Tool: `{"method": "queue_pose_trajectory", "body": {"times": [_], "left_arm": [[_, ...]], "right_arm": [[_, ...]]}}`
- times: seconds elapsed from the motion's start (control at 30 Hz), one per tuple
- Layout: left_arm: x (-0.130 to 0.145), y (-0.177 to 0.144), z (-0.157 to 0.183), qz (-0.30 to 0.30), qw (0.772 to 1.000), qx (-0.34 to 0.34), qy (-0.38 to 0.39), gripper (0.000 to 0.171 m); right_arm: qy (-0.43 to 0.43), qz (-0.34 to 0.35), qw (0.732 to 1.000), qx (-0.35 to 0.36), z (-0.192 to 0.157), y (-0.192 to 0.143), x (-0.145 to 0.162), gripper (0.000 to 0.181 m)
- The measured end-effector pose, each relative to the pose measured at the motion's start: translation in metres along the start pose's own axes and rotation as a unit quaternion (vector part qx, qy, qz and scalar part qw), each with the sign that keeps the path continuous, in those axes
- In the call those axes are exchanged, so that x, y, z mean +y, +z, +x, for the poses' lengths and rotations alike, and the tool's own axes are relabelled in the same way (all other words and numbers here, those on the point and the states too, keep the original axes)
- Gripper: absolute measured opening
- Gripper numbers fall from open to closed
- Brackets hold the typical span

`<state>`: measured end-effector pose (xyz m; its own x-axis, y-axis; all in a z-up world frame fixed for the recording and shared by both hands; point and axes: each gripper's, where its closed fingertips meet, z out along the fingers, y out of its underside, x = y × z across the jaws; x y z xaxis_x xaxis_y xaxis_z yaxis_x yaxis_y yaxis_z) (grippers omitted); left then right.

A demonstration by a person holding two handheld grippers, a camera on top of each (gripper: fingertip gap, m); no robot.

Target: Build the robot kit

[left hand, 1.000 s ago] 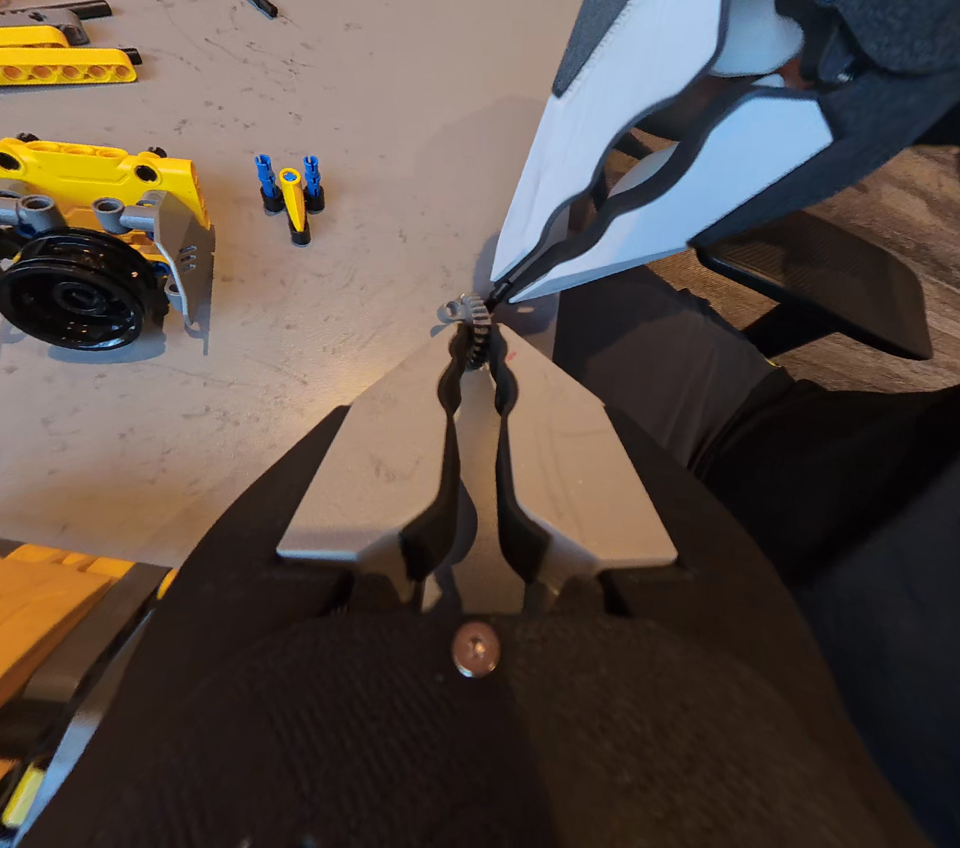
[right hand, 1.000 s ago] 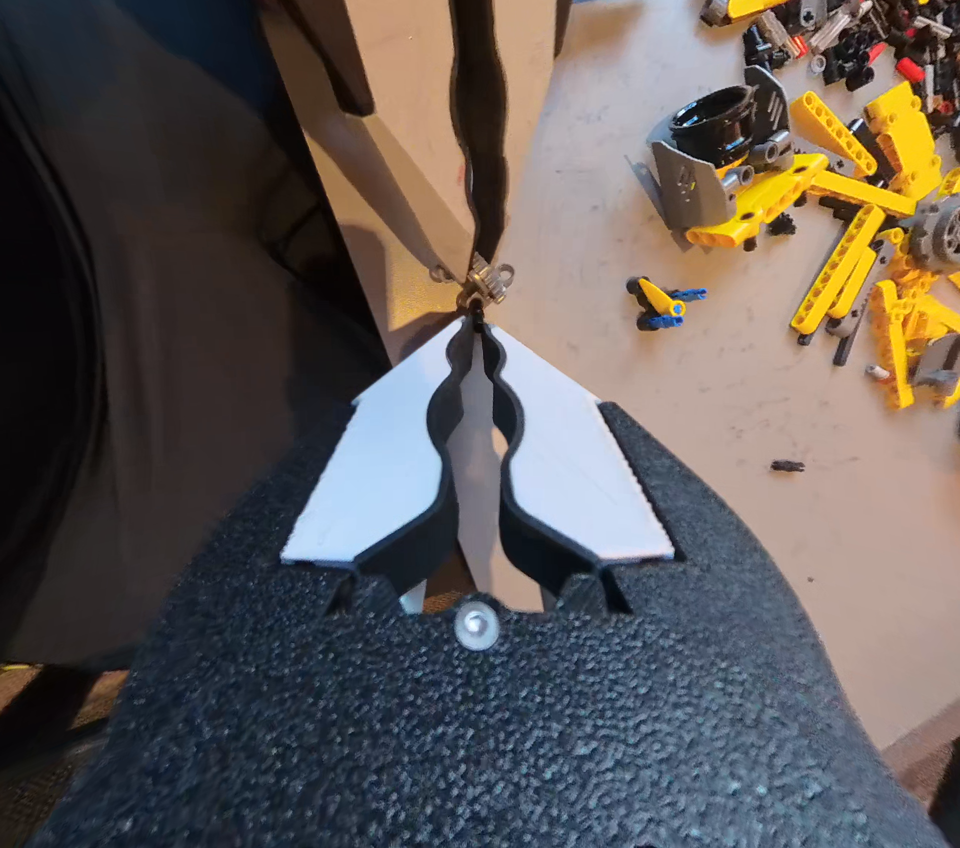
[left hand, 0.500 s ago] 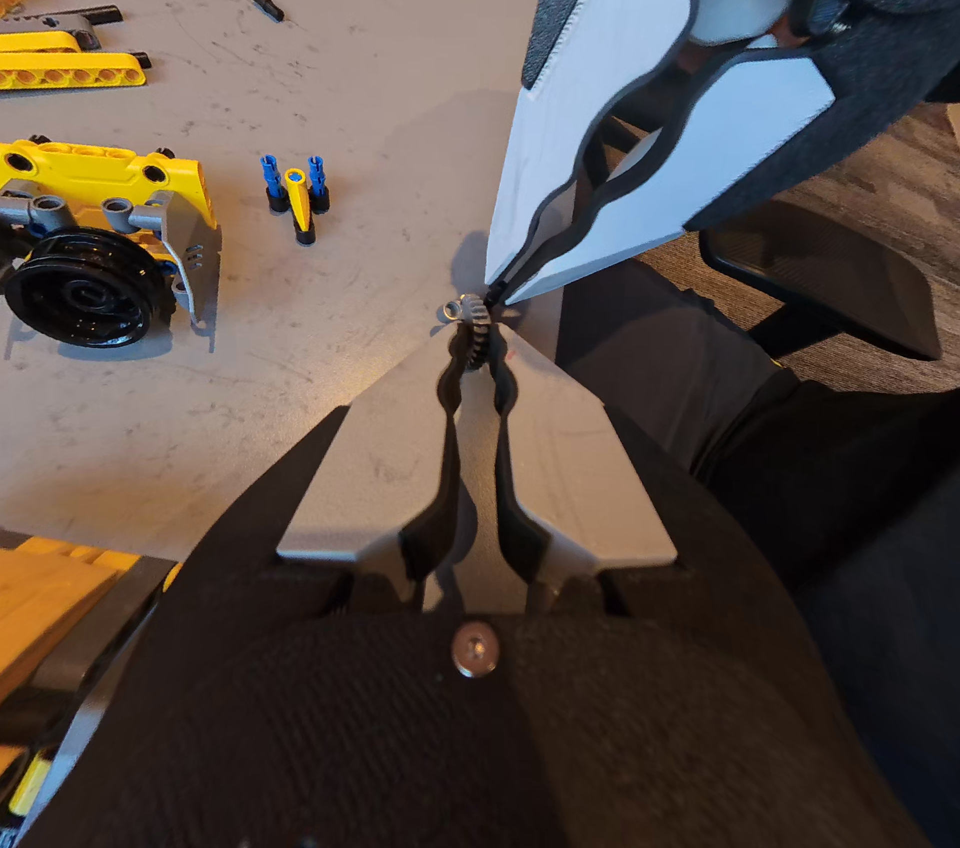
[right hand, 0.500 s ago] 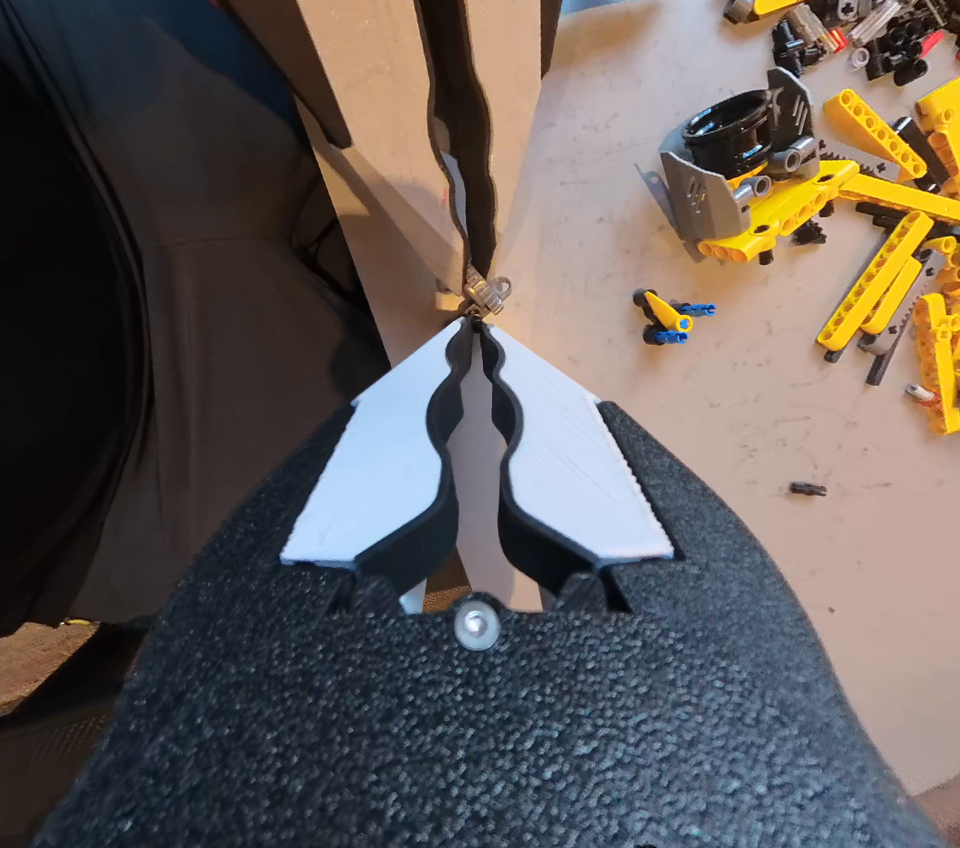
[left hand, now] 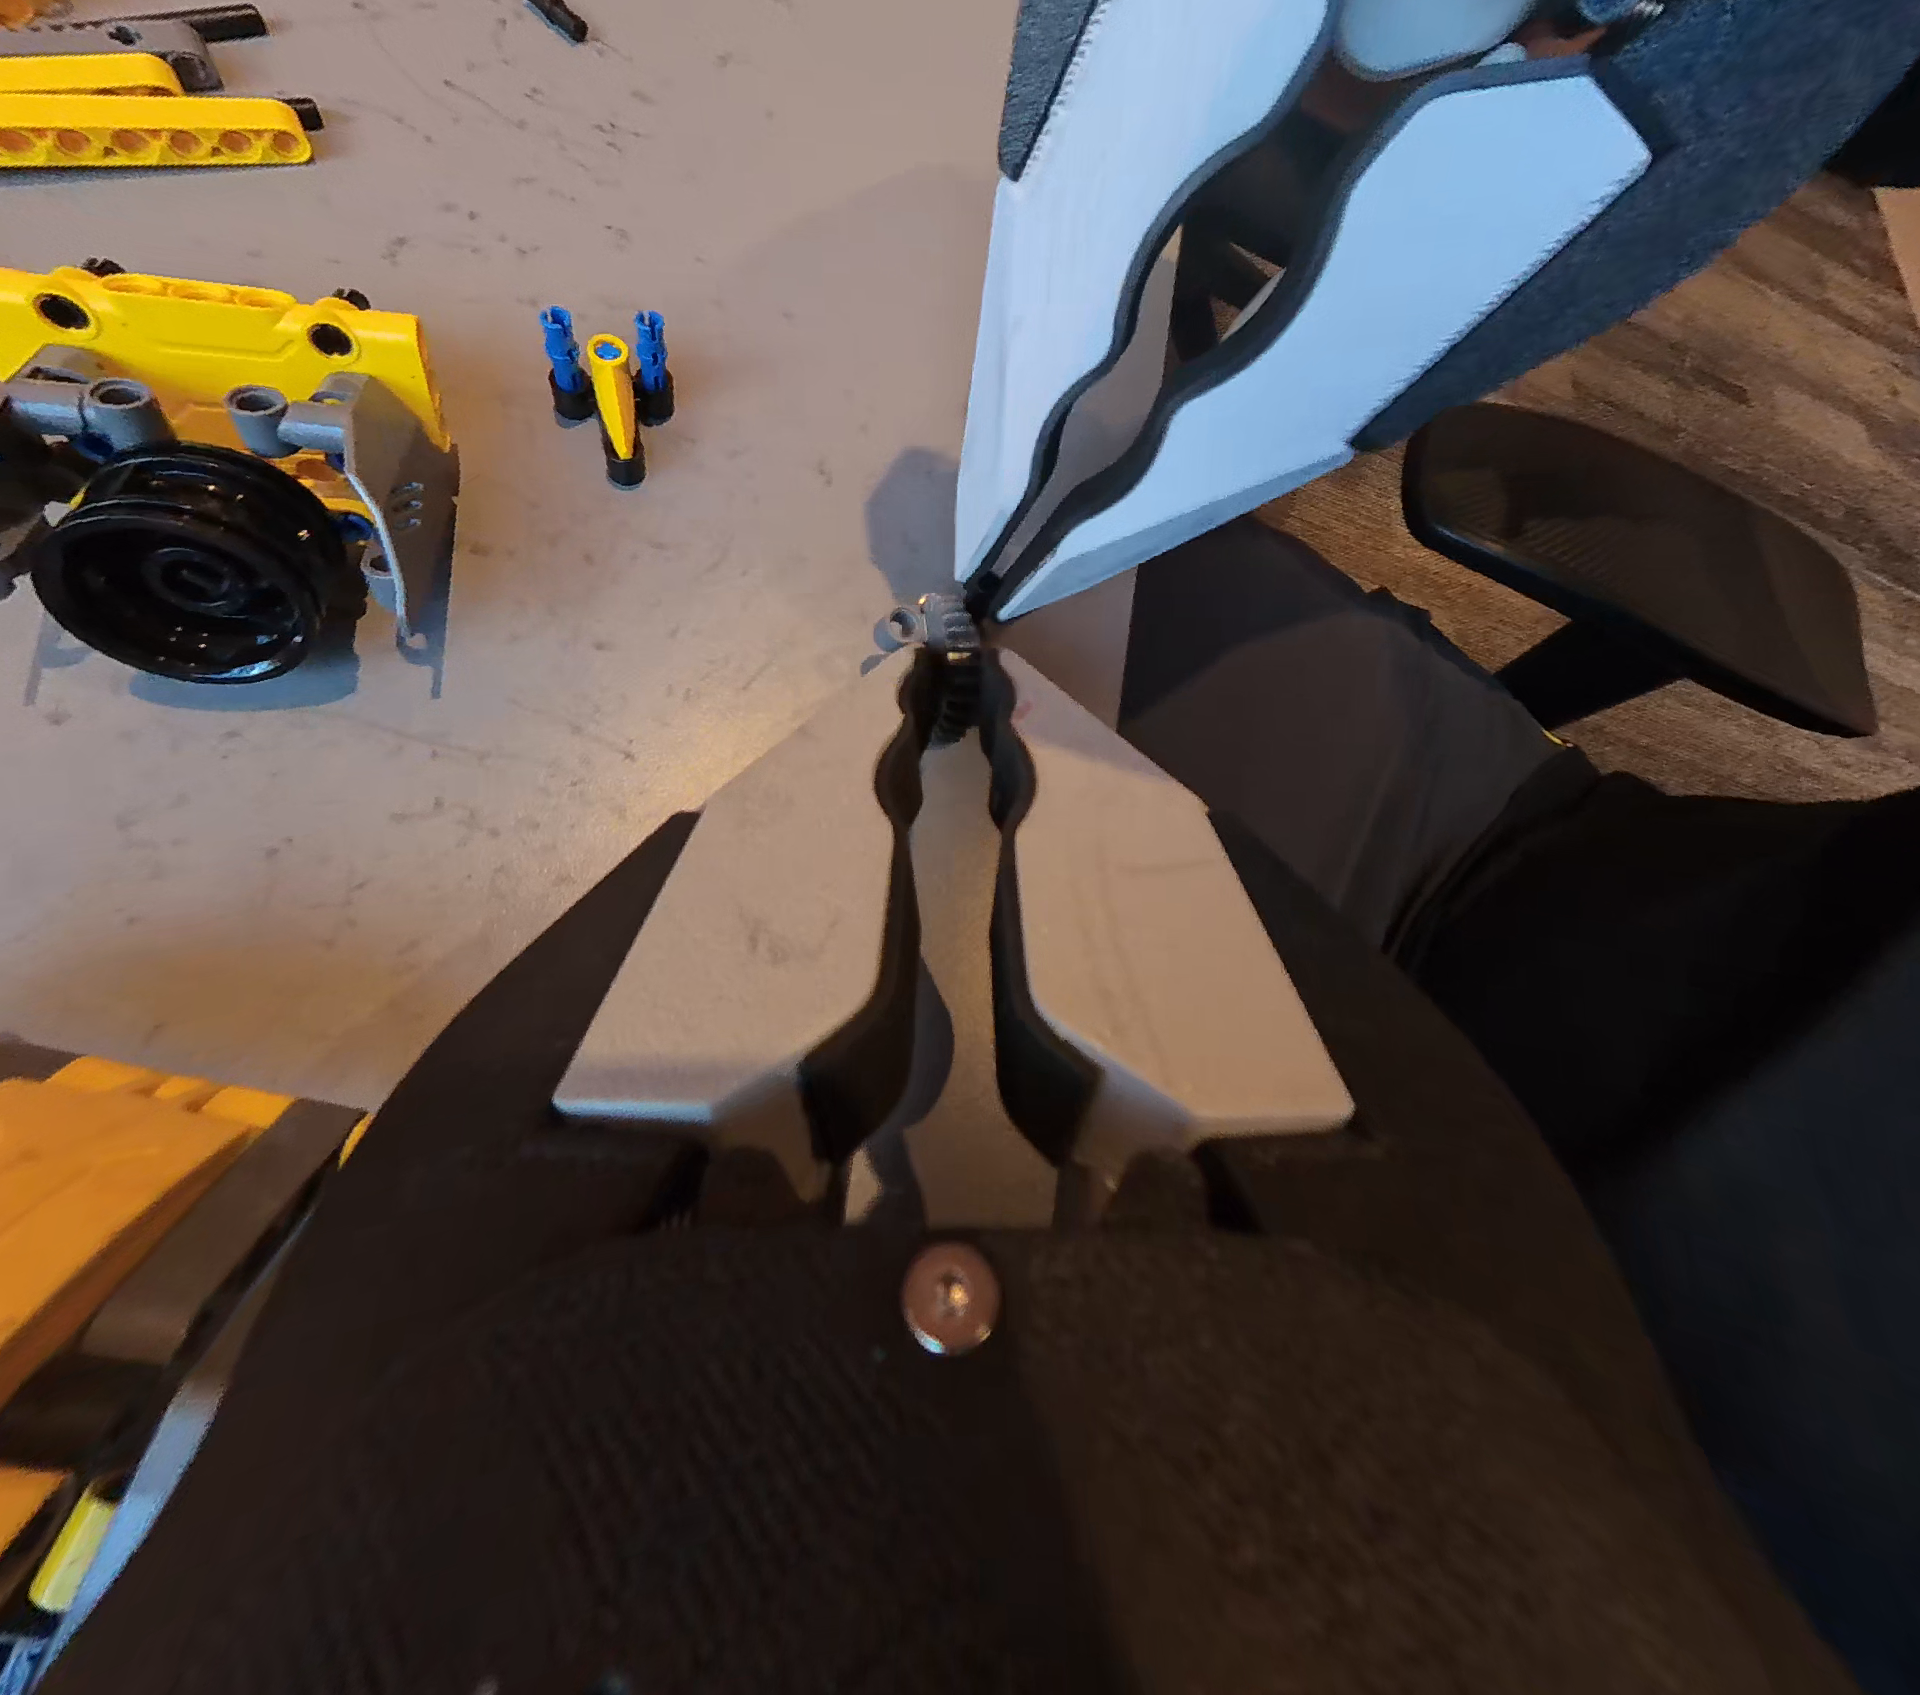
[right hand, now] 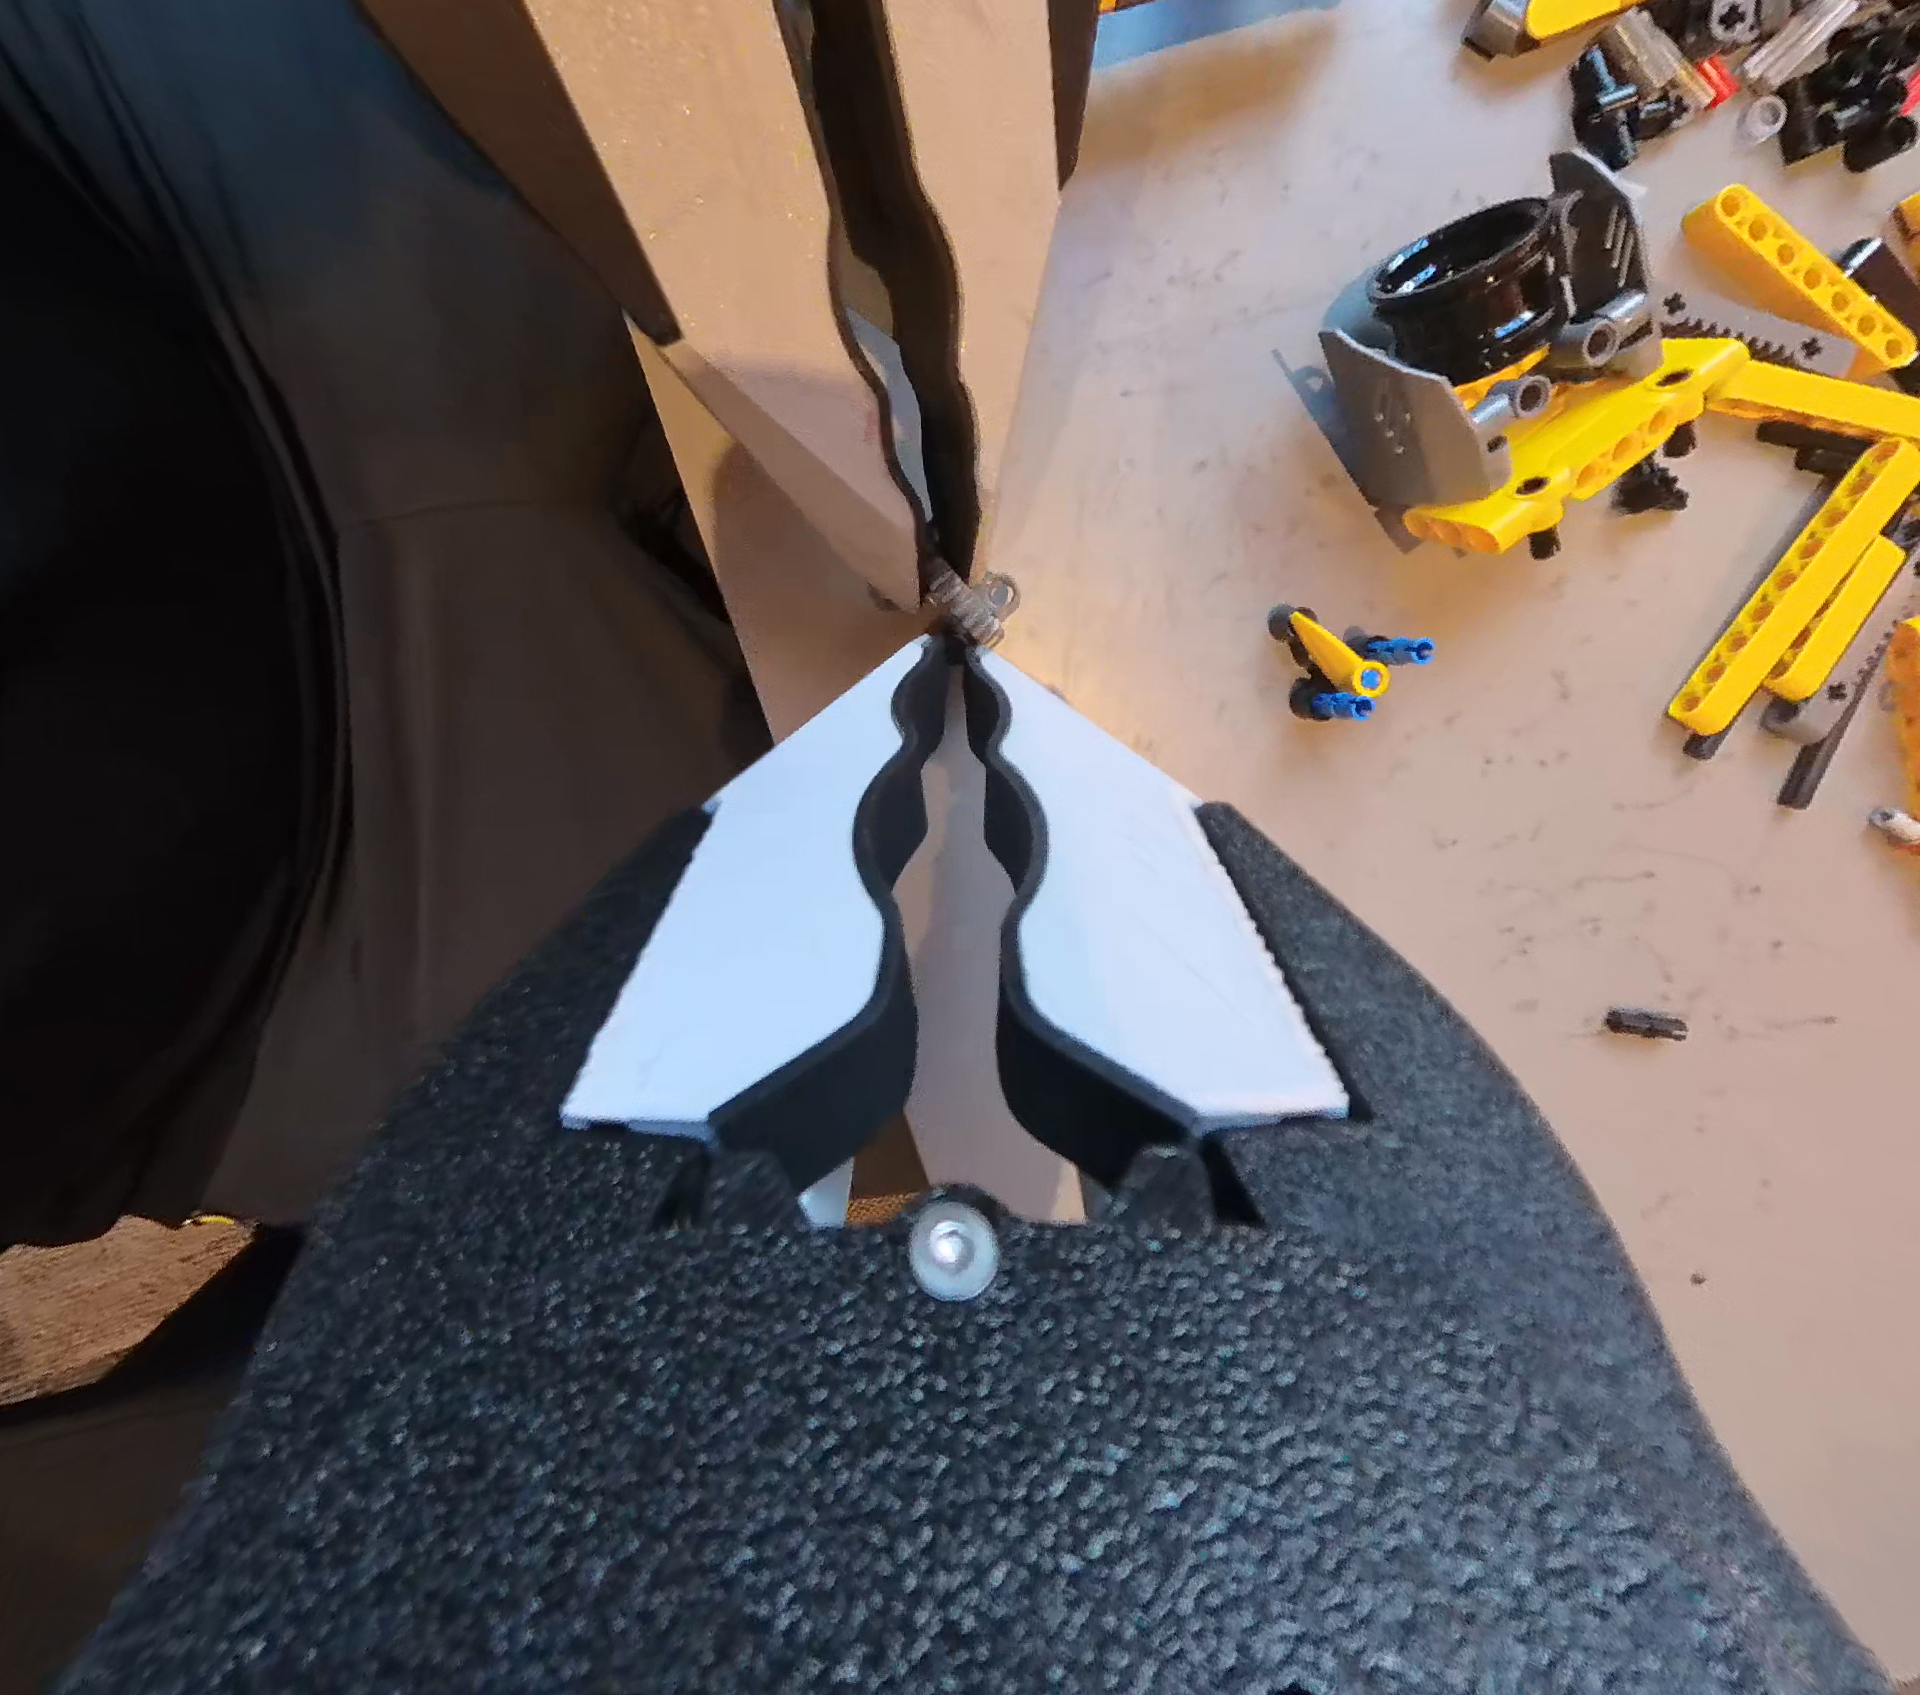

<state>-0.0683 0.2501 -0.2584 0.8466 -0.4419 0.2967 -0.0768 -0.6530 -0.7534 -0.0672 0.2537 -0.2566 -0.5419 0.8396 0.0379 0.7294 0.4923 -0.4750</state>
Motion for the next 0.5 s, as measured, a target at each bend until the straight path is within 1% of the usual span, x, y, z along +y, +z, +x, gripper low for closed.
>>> {"method": "queue_pose_trajectory", "body": {"times": [0.2, 0.33, 0.5], "left_arm": [[0.0003, -0.0001, 0.0001, -0.003, 1.000, -0.007, 0.009, 0.007], [0.0000, -0.0002, -0.0002, 0.000, 1.000, -0.001, 0.002, 0.007], [-0.0004, 0.0000, -0.0005, 0.001, 1.000, -0.001, -0.002, 0.007]], "right_arm": [[0.008, 0.026, 1.000, 0.007, -0.0012, -0.0001, 0.0033, 0.002], [0.015, 0.041, 0.999, 0.015, -0.0011, -0.0002, 0.0038, 0.002], [-0.009, 0.030, 0.999, 0.030, -0.0006, -0.0002, 0.0044, 0.002]]}}
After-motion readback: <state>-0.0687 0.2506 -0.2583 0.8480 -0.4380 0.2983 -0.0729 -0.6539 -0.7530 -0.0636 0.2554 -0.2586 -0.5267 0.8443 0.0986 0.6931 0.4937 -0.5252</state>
